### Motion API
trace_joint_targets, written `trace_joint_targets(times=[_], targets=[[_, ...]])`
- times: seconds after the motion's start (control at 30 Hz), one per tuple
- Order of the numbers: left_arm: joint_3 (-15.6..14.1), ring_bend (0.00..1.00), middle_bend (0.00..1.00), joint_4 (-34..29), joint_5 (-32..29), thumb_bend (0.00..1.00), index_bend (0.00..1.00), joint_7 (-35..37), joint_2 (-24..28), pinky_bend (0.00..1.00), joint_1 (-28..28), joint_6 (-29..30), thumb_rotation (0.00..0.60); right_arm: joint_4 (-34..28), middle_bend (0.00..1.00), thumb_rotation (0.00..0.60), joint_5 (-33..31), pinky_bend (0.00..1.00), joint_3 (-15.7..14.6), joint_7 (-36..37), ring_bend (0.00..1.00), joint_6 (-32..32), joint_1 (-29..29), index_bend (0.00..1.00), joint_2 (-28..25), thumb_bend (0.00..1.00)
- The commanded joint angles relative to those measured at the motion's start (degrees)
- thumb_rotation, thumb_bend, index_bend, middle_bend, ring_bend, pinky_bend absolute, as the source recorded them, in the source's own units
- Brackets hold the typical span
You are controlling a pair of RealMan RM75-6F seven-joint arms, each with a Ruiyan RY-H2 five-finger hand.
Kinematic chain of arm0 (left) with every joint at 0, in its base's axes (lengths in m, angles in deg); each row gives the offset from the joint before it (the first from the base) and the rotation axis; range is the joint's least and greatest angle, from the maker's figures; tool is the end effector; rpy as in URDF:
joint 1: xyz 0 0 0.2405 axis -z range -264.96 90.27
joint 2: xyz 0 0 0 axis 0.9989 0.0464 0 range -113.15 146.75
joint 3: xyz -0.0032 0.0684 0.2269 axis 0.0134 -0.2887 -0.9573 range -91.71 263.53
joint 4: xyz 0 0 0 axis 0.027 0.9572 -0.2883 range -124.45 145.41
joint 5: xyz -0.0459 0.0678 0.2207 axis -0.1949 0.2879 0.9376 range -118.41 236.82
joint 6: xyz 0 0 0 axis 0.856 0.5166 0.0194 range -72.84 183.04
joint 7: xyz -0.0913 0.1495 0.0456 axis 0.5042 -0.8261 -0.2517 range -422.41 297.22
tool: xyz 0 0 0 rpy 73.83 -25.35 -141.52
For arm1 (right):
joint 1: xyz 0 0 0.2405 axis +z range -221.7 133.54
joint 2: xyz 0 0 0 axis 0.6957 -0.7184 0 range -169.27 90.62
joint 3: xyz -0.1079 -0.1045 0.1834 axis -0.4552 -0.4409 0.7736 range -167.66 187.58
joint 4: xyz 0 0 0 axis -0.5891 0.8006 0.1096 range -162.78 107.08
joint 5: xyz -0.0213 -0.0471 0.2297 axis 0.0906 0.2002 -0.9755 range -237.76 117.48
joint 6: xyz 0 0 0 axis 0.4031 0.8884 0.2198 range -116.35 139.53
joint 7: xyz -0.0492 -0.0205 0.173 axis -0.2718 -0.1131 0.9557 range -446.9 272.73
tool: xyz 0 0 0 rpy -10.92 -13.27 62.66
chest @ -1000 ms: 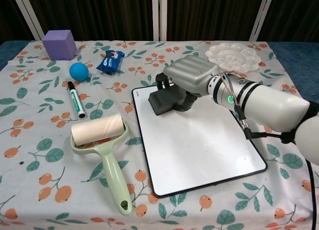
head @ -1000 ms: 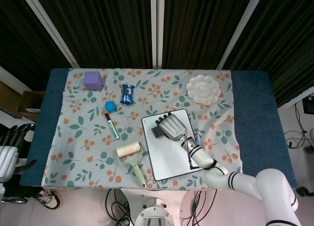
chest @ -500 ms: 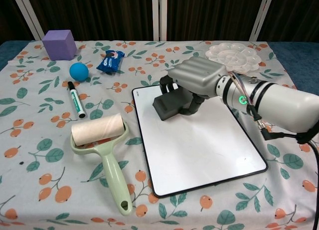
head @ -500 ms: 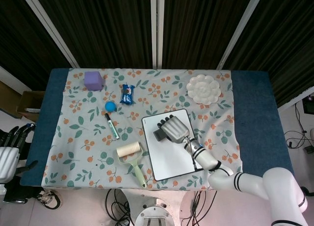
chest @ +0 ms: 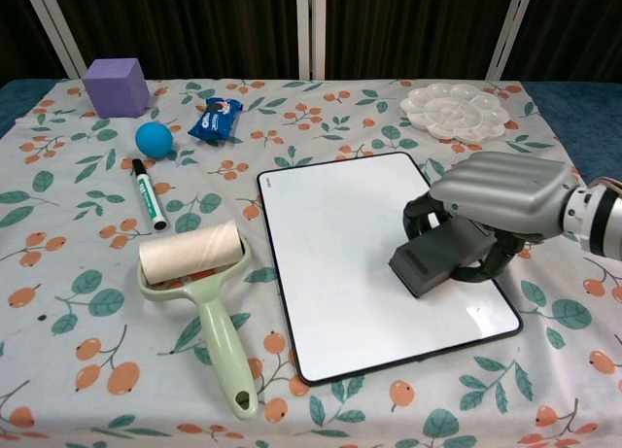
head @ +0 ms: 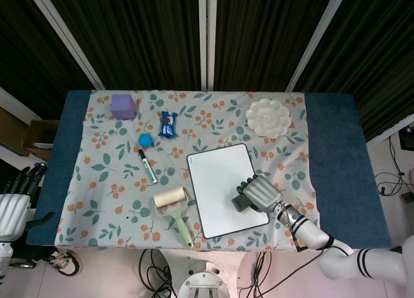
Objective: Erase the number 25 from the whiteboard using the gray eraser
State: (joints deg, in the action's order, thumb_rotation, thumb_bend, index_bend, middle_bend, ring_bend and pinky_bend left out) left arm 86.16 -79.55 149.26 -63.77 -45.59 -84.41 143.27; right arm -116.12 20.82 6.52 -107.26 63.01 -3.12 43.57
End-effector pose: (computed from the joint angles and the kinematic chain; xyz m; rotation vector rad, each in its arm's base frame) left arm -0.3114 0.1982 0.1373 -1.4482 -0.8189 -0.8537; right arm -0.1576 -0.2939 -0.0786 2.2802 -0.6891 0.7276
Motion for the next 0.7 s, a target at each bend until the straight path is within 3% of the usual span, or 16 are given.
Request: trace_joint_targets(times=[0.03, 0.47, 0.7], targets=[[0.0, 0.06, 0.08, -0.1, 0.0, 0.00, 0.09, -0.1, -0.1, 0.17, 0.1, -0.2, 0.600, -1.8, 0.76, 0.600, 1.1, 0.77, -1.5, 2.0, 0.70, -1.3, -0.4, 0.95, -2.3, 0.23], [0.2, 0.06, 0.08, -0.7, -0.2, 0.00, 0.09, -0.9, -0.1, 0.17, 0.5, -0.7, 0.600, -5.9, 0.78, 0.600, 1.2, 0.77, -4.1, 3.1, 0.71, -9.2, 1.4, 0.98, -7.2, 0.23], [0.3, 0.06, 0.08, -1.1, 0.3, 0.00, 0.09, -1.0, 0.2, 0.17, 0.6, -0.3, 0.600, -10.0, 0.78, 0.600, 3.5, 0.77, -4.6, 5.2, 0.71, -7.1, 0.3, 0.98, -10.4, 0.23]])
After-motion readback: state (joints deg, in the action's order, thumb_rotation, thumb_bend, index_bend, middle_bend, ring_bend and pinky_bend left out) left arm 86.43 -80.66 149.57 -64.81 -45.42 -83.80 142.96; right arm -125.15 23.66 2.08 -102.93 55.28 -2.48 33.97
